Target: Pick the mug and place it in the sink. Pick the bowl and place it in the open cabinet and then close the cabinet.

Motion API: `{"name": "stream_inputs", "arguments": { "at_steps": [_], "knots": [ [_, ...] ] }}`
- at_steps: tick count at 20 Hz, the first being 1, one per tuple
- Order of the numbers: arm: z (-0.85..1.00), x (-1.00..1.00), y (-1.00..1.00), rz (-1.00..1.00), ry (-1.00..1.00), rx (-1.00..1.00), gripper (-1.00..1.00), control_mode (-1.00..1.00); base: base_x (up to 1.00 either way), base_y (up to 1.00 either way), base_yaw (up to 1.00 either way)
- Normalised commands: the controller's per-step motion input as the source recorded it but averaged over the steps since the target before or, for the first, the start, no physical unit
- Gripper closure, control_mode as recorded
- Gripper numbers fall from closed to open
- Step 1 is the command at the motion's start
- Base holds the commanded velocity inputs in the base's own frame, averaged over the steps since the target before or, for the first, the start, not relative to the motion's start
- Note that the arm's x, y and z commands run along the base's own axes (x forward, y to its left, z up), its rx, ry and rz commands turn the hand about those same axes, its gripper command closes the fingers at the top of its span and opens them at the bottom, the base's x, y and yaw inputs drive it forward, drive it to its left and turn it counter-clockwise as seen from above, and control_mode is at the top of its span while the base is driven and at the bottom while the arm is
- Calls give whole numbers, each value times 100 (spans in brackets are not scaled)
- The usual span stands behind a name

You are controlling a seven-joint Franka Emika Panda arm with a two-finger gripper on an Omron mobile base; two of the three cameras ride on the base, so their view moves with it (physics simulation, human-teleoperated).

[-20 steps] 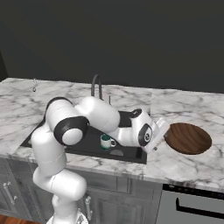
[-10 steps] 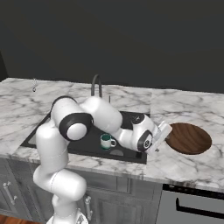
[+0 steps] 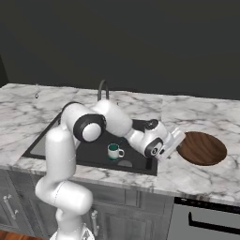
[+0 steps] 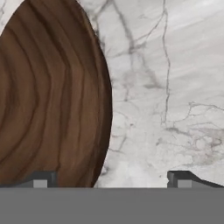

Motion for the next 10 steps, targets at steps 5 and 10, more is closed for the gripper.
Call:
{"name": "stream_inputs", "arguments": {
  "at_steps": [5,10],
  "knots": [
    [0,23,-35,0,0,7,-100,-100,0,0,0],
    [-3,23,-29,0,0,9,-100,-100,0,0,0]
  ]
}}
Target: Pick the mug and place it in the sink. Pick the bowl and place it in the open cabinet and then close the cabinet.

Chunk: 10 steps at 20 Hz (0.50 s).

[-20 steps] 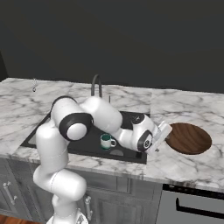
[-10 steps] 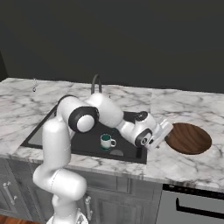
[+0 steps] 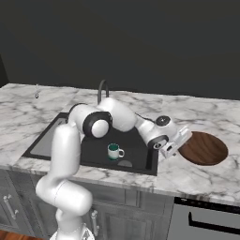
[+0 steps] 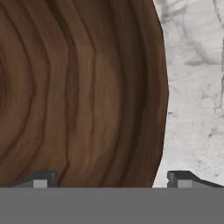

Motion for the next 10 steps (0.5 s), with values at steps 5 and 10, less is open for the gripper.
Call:
{"name": "stream_inputs", "arguments": {
  "at_steps": [5,10],
  "knots": [
    [-5,15,-21,0,0,8,100,-100,0,0,0],
    [-3,1,-33,0,0,7,100,-100,0,0,0]
  ]
}}
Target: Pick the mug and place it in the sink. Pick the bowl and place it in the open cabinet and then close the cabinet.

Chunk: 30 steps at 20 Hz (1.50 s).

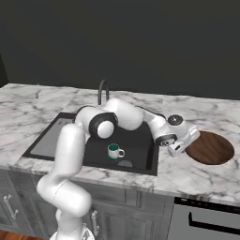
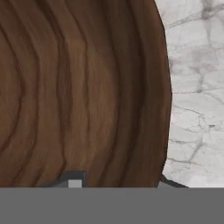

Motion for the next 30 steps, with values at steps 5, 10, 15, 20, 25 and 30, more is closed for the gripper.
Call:
{"name": "stream_inputs", "arguments": {
  "at_steps": [5,10,15,20,25,30],
  "knots": [
    [0,-12,-20,0,0,5,100,-100,0,0,0],
    [3,-38,20,0,-5,-2,100,-100,0,0,0],
    [65,-8,25,7,-3,-9,100,-100,0,0,0],
    [79,-12,46,23,5,-14,100,-100,0,0,0],
    [88,0,49,25,29,-1,100,-100,0,0,0],
    [86,-2,40,26,30,0,100,-100,0,0,0]
  ]
}}
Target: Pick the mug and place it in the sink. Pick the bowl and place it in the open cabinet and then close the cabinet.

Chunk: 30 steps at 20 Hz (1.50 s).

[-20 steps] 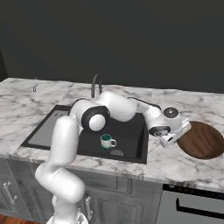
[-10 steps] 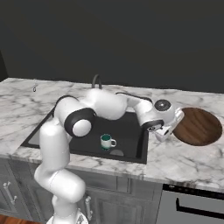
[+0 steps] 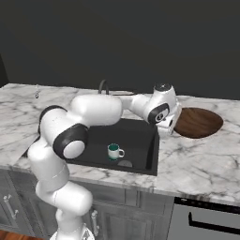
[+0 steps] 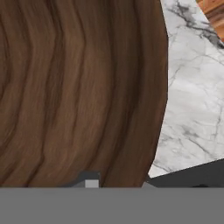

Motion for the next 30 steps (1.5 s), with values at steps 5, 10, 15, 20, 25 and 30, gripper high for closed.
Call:
{"name": "stream_inputs", "arguments": {
  "at_steps": [5,10,15,20,25,30],
  "knots": [
    [68,-5,18,20,13,0,100,-100,0,0,0],
    [37,-55,11,9,0,0,100,-100,0,0,0],
    [22,-78,46,1,-3,1,100,-100,0,0,0],
    [46,-59,62,4,-11,-5,100,-100,0,0,0],
    [50,-46,65,9,-14,-12,100,-100,0,0,0],
    [43,-45,47,8,-5,-5,100,-100,0,0,0]
  ]
}}
